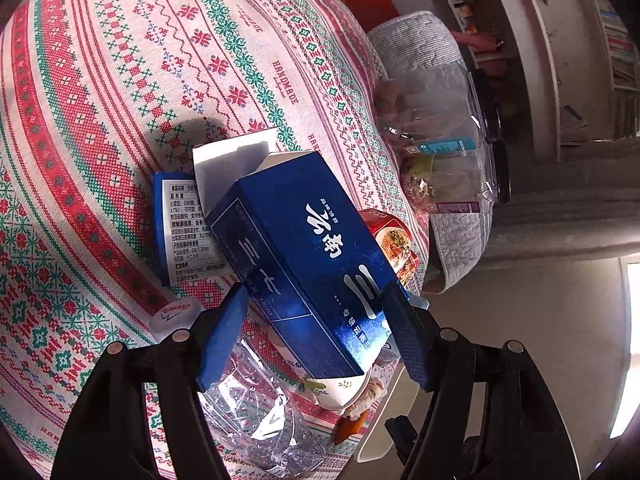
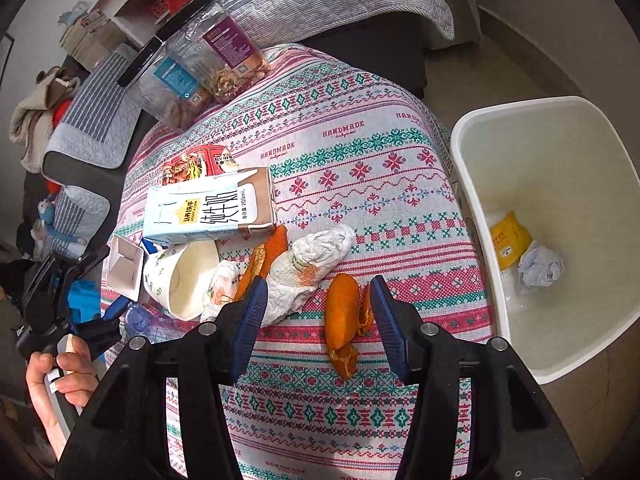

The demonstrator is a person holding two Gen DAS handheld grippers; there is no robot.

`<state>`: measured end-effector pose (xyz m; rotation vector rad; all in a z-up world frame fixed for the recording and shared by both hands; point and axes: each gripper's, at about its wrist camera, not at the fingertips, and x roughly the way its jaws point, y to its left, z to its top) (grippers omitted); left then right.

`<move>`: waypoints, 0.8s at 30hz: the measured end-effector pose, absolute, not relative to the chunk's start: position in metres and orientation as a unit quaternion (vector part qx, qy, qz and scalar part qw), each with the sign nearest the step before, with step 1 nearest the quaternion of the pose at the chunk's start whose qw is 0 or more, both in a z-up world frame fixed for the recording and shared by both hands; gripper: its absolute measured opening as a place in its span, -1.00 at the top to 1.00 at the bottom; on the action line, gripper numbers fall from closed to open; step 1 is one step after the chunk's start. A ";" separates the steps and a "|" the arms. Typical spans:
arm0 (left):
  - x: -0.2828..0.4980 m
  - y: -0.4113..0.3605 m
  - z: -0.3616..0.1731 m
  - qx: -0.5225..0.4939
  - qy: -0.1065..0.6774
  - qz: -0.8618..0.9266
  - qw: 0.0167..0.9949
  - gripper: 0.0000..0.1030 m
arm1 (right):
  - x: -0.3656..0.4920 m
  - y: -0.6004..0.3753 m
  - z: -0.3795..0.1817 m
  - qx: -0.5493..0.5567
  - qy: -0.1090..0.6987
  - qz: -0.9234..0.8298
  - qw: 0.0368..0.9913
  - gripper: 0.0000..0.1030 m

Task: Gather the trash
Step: 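Grasp the blue box with the left gripper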

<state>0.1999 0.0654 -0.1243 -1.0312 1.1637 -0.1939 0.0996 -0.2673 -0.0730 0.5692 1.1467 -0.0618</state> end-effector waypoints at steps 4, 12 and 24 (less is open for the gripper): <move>0.205 0.069 -0.131 -0.503 0.500 -0.091 0.699 -0.24 | 0.102 -0.264 -0.076 0.270 0.537 -0.023 0.799 0.01; 0.208 0.066 -0.134 -0.536 0.470 -0.106 0.693 0.26 | 0.105 -0.263 -0.081 0.273 0.540 -0.026 0.796 0.01; 0.230 0.060 -0.148 -0.563 0.477 -0.101 0.667 -0.53 | 0.113 -0.258 -0.083 0.261 0.543 -0.025 0.798 -0.04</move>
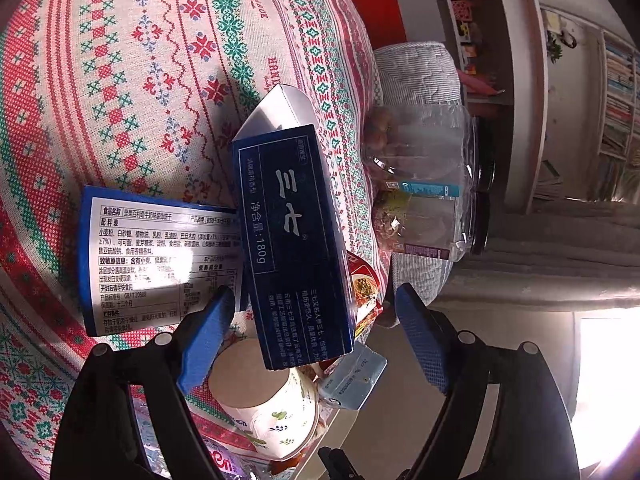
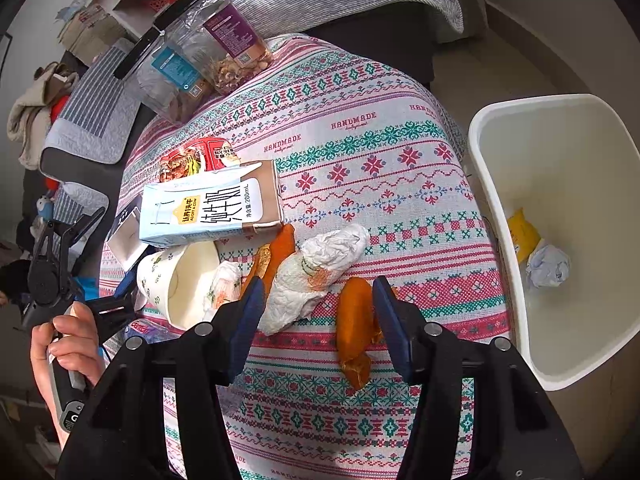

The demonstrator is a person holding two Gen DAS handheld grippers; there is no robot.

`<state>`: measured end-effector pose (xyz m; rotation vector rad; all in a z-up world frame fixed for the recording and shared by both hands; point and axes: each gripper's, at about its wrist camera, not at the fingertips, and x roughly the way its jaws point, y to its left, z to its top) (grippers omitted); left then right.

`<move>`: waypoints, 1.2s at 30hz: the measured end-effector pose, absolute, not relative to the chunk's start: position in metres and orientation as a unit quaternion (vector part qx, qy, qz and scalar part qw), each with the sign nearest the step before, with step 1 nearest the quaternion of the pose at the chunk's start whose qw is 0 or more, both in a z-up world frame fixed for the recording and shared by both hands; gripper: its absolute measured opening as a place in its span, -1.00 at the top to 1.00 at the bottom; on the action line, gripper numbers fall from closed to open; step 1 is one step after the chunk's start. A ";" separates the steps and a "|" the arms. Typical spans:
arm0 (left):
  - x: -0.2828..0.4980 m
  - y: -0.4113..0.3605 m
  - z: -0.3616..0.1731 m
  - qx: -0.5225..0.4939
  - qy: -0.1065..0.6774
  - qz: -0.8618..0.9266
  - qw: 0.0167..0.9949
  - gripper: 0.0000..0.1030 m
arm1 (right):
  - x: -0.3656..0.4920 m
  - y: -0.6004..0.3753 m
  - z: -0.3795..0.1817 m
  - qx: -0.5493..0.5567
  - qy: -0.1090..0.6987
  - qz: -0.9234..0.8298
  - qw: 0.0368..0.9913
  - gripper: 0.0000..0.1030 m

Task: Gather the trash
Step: 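Grasp the blue box with the left gripper, then grasp the blue milk carton with the right gripper while the left holds the blue box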

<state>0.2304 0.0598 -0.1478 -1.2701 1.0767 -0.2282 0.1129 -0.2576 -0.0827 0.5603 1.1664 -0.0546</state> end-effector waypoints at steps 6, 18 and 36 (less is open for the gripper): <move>0.233 0.050 -0.134 -0.486 0.485 -0.104 0.720 0.14 | 0.122 -0.264 -0.084 0.273 0.540 -0.016 0.796 -0.04; 0.208 0.068 -0.091 -0.421 0.468 -0.119 0.768 0.21 | 0.171 -0.245 -0.084 0.269 0.517 0.050 0.811 -0.56; 0.180 0.066 -0.044 -0.274 0.495 -0.128 0.814 0.21 | 0.182 -0.115 -0.102 -0.327 0.442 0.068 0.833 0.26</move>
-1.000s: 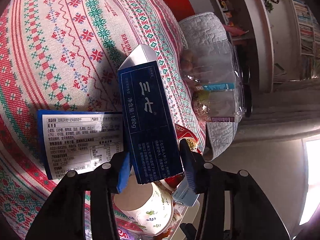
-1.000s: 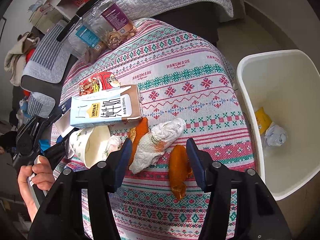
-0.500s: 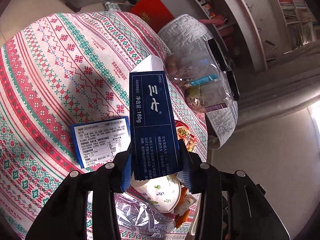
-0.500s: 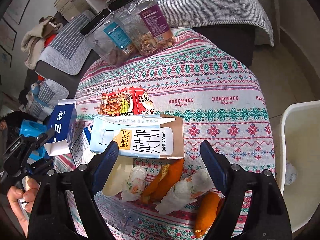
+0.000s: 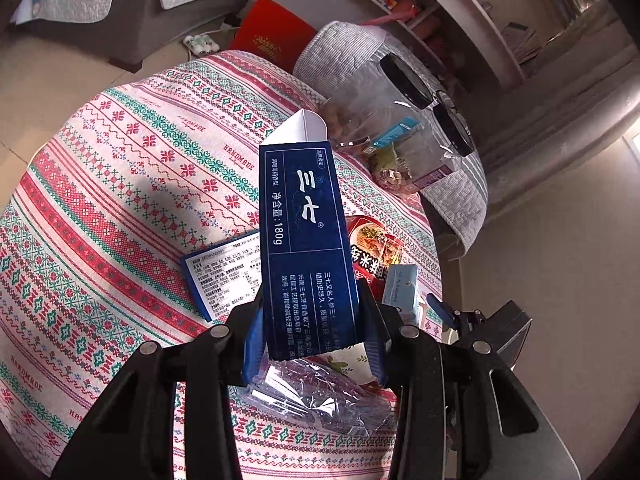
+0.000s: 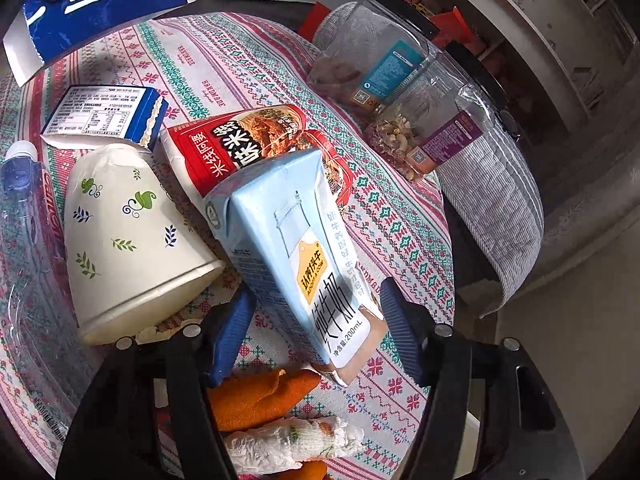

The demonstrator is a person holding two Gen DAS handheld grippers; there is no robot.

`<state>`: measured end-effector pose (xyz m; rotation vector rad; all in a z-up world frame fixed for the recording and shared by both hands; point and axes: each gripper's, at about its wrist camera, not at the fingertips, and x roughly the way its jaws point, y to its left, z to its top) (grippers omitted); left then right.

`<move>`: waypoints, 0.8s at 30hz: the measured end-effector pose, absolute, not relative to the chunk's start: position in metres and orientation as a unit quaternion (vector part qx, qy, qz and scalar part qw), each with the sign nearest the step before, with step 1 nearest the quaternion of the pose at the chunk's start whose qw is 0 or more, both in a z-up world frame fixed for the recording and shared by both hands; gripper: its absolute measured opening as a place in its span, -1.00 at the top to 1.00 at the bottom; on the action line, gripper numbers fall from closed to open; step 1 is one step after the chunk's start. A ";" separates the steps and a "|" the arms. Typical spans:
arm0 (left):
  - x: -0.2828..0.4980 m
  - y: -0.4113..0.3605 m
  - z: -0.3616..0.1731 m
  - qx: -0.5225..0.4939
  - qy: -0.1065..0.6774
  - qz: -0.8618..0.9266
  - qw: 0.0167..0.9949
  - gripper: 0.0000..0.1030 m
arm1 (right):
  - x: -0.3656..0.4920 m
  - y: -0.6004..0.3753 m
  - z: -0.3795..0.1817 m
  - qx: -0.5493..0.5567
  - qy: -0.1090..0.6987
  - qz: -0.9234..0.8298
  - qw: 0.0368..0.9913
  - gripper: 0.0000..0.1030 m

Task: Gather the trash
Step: 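Grasp the blue milk carton with the right gripper while the left holds the blue box, then drop the milk carton and blue box into the white bin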

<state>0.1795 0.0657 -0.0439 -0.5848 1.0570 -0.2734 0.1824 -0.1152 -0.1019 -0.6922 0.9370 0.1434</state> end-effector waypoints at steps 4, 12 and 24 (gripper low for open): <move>0.178 0.063 -0.044 -0.277 0.497 -0.132 0.812 0.21 | 0.184 -0.125 -0.088 -0.297 0.432 0.060 0.849 0.41; 0.171 0.048 -0.028 -0.277 0.480 -0.158 0.817 0.21 | 0.183 -0.177 -0.027 -0.079 0.424 0.075 0.899 0.43; 0.152 -0.021 -0.012 -0.236 0.475 -0.219 0.819 0.21 | 0.147 -0.222 -0.012 0.110 0.469 0.093 0.871 0.42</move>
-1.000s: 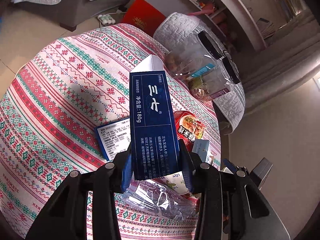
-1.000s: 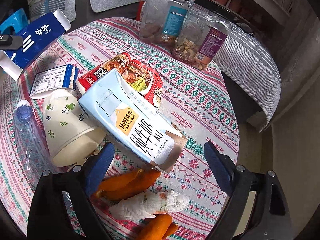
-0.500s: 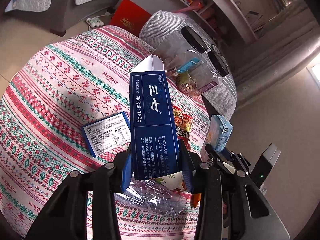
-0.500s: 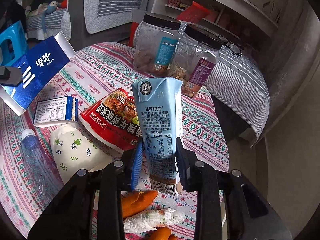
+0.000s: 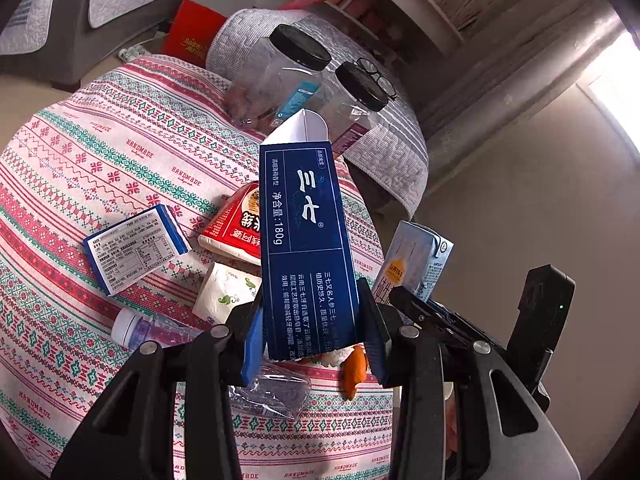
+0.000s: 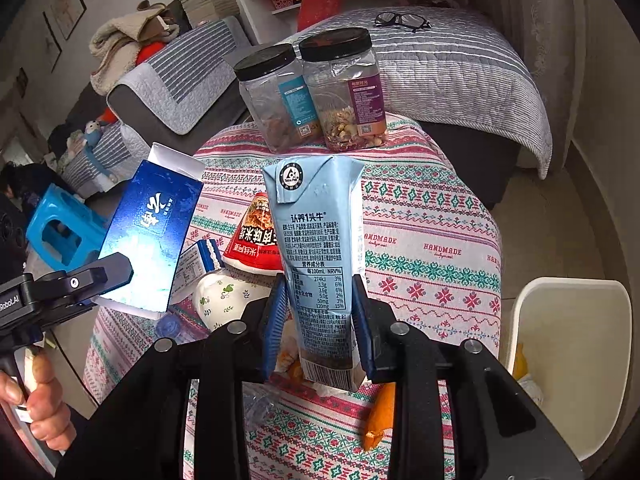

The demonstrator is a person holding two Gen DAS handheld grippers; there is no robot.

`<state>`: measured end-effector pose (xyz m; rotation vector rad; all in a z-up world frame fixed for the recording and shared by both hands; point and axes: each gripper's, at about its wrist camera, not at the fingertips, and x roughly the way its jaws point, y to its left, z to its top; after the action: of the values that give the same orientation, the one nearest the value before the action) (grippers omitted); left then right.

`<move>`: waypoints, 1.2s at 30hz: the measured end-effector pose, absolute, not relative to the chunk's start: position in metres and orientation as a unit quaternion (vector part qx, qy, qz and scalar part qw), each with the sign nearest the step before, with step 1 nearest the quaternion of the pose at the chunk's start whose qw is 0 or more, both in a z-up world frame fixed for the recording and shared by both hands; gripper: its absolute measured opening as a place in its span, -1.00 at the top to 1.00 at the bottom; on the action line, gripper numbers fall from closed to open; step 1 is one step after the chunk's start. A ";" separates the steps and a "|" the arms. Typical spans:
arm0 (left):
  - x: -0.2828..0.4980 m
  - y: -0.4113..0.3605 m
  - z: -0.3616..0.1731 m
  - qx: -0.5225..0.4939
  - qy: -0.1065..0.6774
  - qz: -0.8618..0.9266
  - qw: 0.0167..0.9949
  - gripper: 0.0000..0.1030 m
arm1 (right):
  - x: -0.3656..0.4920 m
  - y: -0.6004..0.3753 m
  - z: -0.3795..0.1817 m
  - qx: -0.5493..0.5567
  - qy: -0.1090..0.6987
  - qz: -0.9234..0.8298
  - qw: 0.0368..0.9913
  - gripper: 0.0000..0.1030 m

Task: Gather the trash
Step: 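Drop the milk carton and blue box into the white bin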

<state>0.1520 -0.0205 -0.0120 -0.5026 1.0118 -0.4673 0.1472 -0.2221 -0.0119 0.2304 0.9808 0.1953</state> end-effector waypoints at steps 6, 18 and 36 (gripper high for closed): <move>0.133 -0.071 -0.016 -0.195 0.483 -0.252 0.816 0.21 | 0.124 -0.266 -0.009 0.168 0.484 0.049 0.857 0.42; 0.095 -0.191 -0.040 -0.164 0.505 -0.352 0.771 0.21 | 0.050 -0.415 0.002 0.269 0.456 -0.083 0.844 0.41; 0.090 -0.255 -0.065 -0.088 0.511 -0.348 0.781 -0.46 | 0.029 -0.460 -0.011 0.280 0.469 -0.152 0.824 -0.36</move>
<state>0.0903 -0.2555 -0.0653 -0.1902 1.1044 -0.7512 0.0290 -0.4600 -0.0112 0.5956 0.9963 -0.3236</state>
